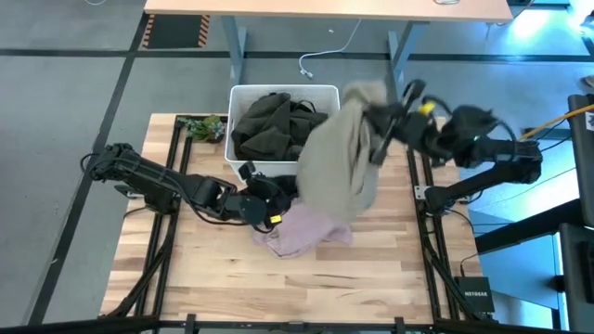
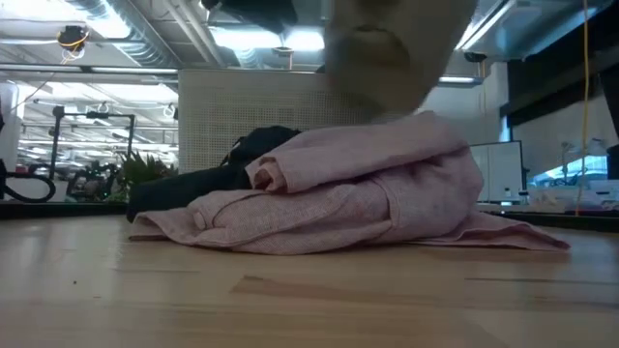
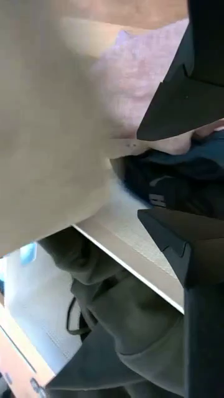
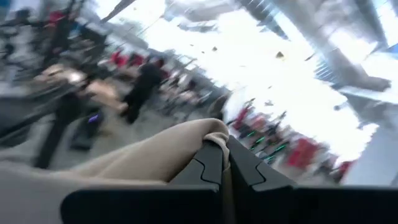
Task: Sort clothes
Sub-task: Put the brown shirt into the white laundry bin
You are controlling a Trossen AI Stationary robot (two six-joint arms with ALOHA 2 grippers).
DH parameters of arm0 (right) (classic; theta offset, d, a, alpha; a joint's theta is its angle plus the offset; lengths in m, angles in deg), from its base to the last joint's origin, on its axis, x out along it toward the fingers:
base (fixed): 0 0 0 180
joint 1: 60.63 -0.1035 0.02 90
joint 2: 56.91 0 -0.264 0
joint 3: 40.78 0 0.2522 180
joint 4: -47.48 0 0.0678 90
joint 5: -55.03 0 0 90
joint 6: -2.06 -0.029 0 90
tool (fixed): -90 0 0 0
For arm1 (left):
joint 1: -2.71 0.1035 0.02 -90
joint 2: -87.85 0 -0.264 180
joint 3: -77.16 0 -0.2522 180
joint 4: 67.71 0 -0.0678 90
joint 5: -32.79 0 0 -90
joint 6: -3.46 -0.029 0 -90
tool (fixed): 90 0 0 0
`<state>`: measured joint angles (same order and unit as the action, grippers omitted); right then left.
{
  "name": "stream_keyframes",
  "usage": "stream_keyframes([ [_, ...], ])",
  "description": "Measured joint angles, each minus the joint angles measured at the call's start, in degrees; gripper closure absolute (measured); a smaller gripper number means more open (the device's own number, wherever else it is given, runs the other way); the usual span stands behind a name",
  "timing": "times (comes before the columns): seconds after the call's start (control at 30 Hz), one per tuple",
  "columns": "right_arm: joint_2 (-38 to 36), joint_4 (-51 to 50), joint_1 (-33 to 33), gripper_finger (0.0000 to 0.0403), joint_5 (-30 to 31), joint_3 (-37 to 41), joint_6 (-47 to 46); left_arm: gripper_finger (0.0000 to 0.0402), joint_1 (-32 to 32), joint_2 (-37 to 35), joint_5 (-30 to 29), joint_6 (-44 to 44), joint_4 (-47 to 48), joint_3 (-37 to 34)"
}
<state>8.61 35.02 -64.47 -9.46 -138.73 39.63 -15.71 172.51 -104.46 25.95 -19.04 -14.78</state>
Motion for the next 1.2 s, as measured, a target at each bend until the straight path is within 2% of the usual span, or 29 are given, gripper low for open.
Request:
stream_keyframes([
  [0.2,9.1,15.6,9.5,0.0396,-14.6,-7.9,1.6,0.0215,0.3,0.0,-0.6,1.6,0.4,0.0],
  [0.33,18.0,17.8,13.7,0.0395,-21.3,-17.2,1.7,0.0215,0.3,0.0,-0.6,2.4,0.4,0.0],
  [0.47,25.1,9.0,16.7,0.0394,-21.0,-24.5,1.7,0.0215,0.0,0.0,-0.6,2.9,0.5,0.0],
  [0.6,29.4,-3.5,21.1,0.0394,-15.8,-26.0,0.7,0.0215,-1.2,0.0,-0.6,2.9,0.6,0.0],
  [0.9,37.0,-25.5,29.5,0.0387,-14.5,-23.3,-18.1,0.0215,-2.1,0.0,-0.5,2.6,0.4,0.0],
  [1.03,38.7,-30.8,29.4,0.0343,-15.4,-23.3,-19.1,0.0215,-1.1,0.0,-0.5,3.2,-0.1,0.0],
  [1.13,38.7,-31.8,28.2,0.0285,-18.5,-23.3,-19.0,0.0215,-0.6,0.0,-0.4,4.2,0.3,0.0],
  [1.2,38.4,-32.4,27.4,0.0243,-17.4,-24.2,-18.6,0.0215,-0.6,0.0,0.1,4.3,0.4,0.0],
])
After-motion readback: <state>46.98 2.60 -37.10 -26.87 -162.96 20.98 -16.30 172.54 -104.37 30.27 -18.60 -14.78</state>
